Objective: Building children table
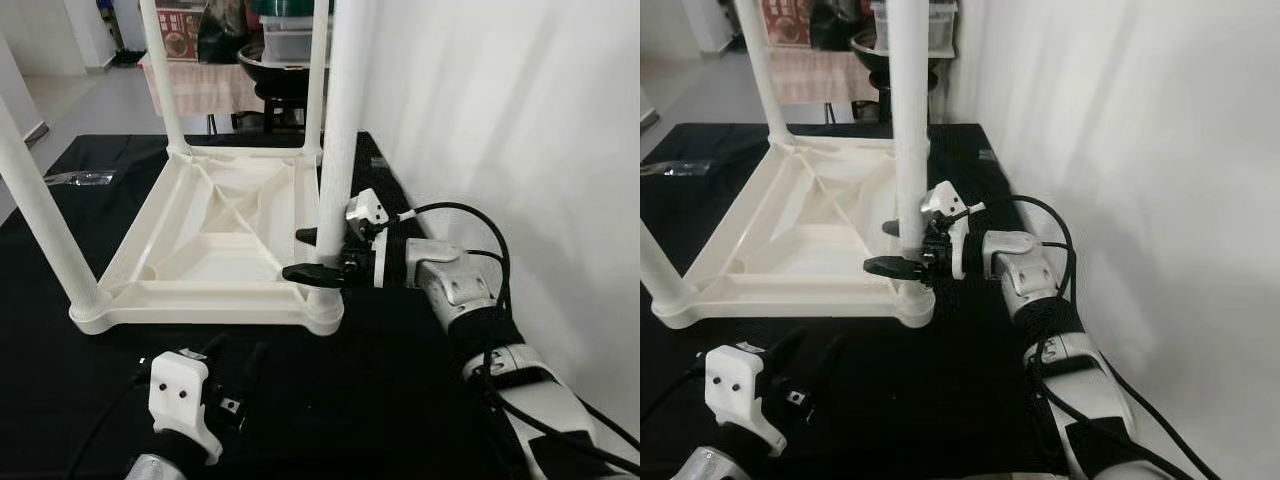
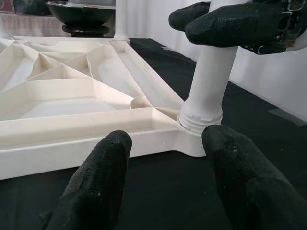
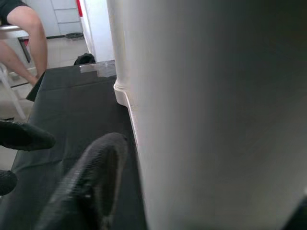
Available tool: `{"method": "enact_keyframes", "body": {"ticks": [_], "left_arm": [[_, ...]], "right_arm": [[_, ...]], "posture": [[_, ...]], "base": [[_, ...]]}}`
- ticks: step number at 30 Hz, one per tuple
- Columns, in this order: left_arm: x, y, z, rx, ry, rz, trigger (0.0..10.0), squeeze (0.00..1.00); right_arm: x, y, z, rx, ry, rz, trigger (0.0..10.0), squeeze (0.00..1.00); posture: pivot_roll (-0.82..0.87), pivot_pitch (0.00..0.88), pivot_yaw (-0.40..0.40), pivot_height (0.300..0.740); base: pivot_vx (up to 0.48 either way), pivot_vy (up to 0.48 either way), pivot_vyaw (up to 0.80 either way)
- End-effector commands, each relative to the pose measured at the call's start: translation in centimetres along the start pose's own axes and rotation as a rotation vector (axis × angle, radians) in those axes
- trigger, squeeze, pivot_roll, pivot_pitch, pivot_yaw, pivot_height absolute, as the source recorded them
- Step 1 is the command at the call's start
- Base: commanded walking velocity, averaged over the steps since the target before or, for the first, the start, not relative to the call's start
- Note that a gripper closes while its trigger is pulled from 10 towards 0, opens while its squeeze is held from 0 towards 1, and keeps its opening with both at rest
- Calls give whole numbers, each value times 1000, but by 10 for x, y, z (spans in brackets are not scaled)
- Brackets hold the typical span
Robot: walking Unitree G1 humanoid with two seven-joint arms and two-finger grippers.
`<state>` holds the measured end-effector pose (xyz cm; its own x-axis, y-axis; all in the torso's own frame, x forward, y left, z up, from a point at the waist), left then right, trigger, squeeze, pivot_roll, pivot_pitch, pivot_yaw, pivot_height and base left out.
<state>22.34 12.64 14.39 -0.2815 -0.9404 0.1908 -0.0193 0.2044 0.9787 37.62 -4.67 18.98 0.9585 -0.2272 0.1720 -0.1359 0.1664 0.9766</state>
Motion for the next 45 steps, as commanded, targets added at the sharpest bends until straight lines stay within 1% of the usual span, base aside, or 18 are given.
{"method": "enact_keyframes", "body": {"ticks": [1,6,9,10,11,12,13,15,17,19,24,25,28,29,35,36,41,45], "left_arm": [[-2,-5,2,-21,8,9,10000,0],[-2,-4,3,-22,14,17,10000,0],[-1,-3,5,-28,15,24,10000,0],[-2,-2,6,-33,16,26,10000,0],[-2,-1,7,-34,17,25,10000,0],[-2,-1,7,-34,17,25,10000,0],[-3,-1,7,-34,17,24,10000,0],[-3,-1,7,-34,17,24,10000,0],[-4,-1,6,-40,17,22,10000,0],[-2,-2,5,-42,12,22,10000,0],[0,-3,4,-43,8,25,10000,0],[0,-3,3,-41,11,27,10000,0],[0,-2,3,-41,14,28,10000,0],[1,-2,2,-40,13,30,10000,0],[1,-3,1,-46,12,35,10000,0],[1,-4,1,-52,14,33,10000,0],[0,-6,2,-59,17,25,10000,0],[-1,-7,2,-63,20,19,10000,0]], "right_arm": [[-5,-5,-3,-15,36,-12,0,0],[2,-12,4,-31,-38,-18,0,0],[11,-28,19,-55,-225,-45,0,0],[27,-58,40,-164,-700,-109,0,0],[33,-69,60,-232,-943,-131,0,0],[33,-69,60,-232,-943,-131,0,0],[35,-76,75,-278,-1096,-141,0,0],[35,-76,75,-278,-1096,-141,0,0],[-5,-79,38,-258,-885,-165,0,0],[-16,-76,22,-241,-785,-146,0,0],[-15,-71,12,-227,-727,-118,0,0],[-9,-65,9,-203,-717,-123,10000,0],[-5,-59,9,-188,-723,-129,10000,0],[-5,-46,2,-134,-637,-126,10000,1000],[-10,9,-8,66,-368,-39,10000,1000],[-13,33,-6,124,-182,45,10000,0],[-26,34,-5,92,91,106,10000,0],[-24,31,-5,77,137,96,10000,0]], "posture": [[82,0,-71,740],[75,0,-68,740],[63,0,-63,740],[61,0,-63,740],[61,0,-63,740],[61,0,-63,740],[61,0,-63,740],[61,0,-63,740],[31,0,-45,740],[34,0,-55,740],[42,0,-57,740],[39,0,-48,740],[38,0,-46,740],[35,0,-41,740],[34,0,-40,740],[45,0,-46,740],[57,0,-51,740],[57,0,-51,740]], "base": [[0,0,0],[0,0,0],[0,0,0],[0,0,0],[0,0,0],[0,0,0],[0,0,0],[0,0,0],[0,0,0],[0,0,0],[0,0,0],[0,0,0],[0,0,0],[0,0,0],[0,0,0],[0,0,0],[0,0,0],[0,0,0]]}}
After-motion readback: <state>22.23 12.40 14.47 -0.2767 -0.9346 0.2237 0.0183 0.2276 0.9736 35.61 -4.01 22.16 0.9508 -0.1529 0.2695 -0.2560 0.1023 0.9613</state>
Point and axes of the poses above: a point about 5 cm out from each wrist's last joint towards the gripper, its own z axis pointing back from the gripper into the wrist, its own y axis along the axis of the wrist's last joint, x = y × z, the point moved 5 cm from there along -z, pointing out of the wrist towards the gripper, and after that the axes turned 7 degrees about z, right-handed, at the moved point
